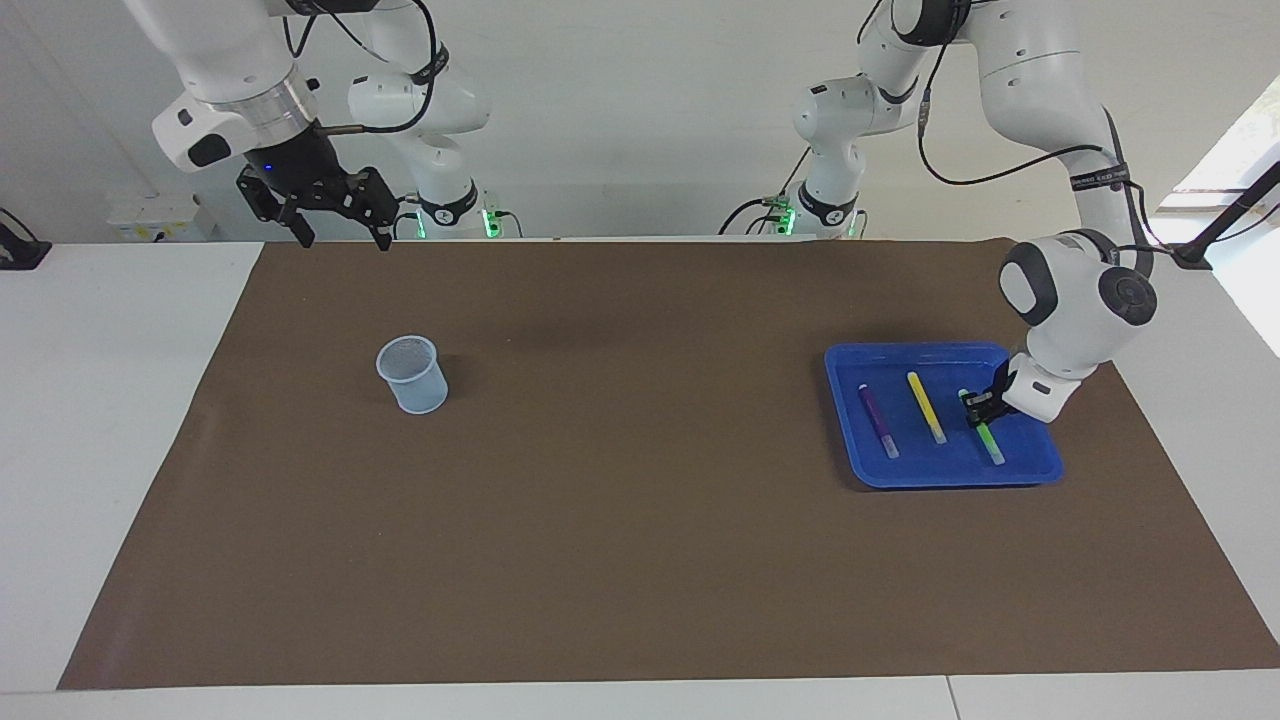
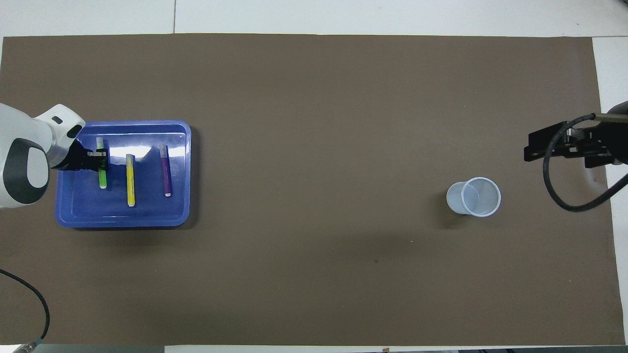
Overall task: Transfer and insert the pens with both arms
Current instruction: 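Lower the left gripper into the tray and grasp the green pen, then lift the green pen with the left gripper while the right gripper approaches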
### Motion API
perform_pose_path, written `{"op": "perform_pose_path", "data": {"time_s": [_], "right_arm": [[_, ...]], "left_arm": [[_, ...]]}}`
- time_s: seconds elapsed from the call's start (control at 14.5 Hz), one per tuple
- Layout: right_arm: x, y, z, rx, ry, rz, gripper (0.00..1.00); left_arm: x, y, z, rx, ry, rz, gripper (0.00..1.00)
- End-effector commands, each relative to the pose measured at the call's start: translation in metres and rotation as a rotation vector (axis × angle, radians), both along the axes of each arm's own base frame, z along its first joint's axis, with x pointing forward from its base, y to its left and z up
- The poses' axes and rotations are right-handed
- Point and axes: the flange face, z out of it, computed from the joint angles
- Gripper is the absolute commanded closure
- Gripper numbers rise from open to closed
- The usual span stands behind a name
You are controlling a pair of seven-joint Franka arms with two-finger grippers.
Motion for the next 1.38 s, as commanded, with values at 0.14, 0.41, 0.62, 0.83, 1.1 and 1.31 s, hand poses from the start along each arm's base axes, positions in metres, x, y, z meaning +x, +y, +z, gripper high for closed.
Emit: {"op": "perform_pose_path", "data": {"time_s": [0.14, 0.41, 0.62, 0.83, 1.1, 1.31], "right_arm": [[-0.016, 0.002, -0.009, 0.012, 0.036, 0.028, 0.0], [-0.019, 0.024, -0.01, 0.064, 0.041, 0.053, 0.0], [-0.022, 0.018, -0.017, 0.229, 0.058, 0.002, 0.0], [-0.026, 0.018, -0.025, 0.335, 0.065, -0.028, 0.0], [-0.037, 0.017, -0.045, 0.541, 0.04, -0.156, 0.0], [-0.041, 0.027, -0.045, 0.625, 0.089, -0.278, 0.0]], "left_arm": [[0.005, -0.024, 0.067, 0.004, 0.071, 0.005, 1.0], [-0.013, -0.055, 0.125, -0.02, 0.143, 0.175, 1.0], [-0.04, -0.104, 0.168, -0.076, 0.225, 0.48, 1.0], [-0.068, -0.149, 0.214, -0.196, 0.318, 0.747, 1.0], [-0.095, -0.234, 0.23, -0.228, 0.538, 1.063, 1.0], [-0.106, -0.291, 0.232, -0.249, 0.641, 1.263, 1.0]]}}
